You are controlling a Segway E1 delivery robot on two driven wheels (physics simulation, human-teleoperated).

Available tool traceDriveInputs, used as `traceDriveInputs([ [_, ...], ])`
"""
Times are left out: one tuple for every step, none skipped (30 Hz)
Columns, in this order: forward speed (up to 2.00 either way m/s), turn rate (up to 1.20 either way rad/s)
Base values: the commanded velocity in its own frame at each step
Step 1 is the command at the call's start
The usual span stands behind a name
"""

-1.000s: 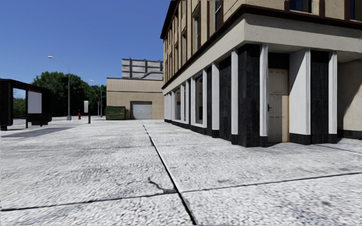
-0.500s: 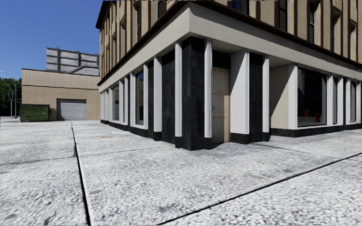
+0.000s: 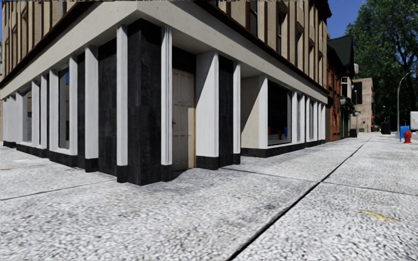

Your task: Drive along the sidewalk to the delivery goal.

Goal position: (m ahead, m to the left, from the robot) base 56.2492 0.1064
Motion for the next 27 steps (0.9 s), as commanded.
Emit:
traceDriveInputs([
  [1.36,-0.69],
  [1.36,-0.69],
  [1.36,-0.69],
  [1.36,-0.67],
  [1.36,-0.64],
  [1.36,-0.62],
  [1.36,-0.62],
  [1.36,-0.61],
  [1.36,-0.6],
  [1.36,-0.6],
  [1.36,-0.6],
  [1.36,-0.6],
  [1.36,-0.6],
  [1.36,-0.6],
  [1.36,-0.6],
  [1.36,-0.6],
  [1.36,-0.6],
  [1.36,-0.6],
  [1.36,-0.6],
  [1.36,-0.6],
  [1.36,-0.6],
  [1.36,-0.6],
  [1.36,-0.6],
  [1.36,-0.6],
  [1.36,-0.6],
  [1.36,-0.6],
  [1.36,-0.6],
])
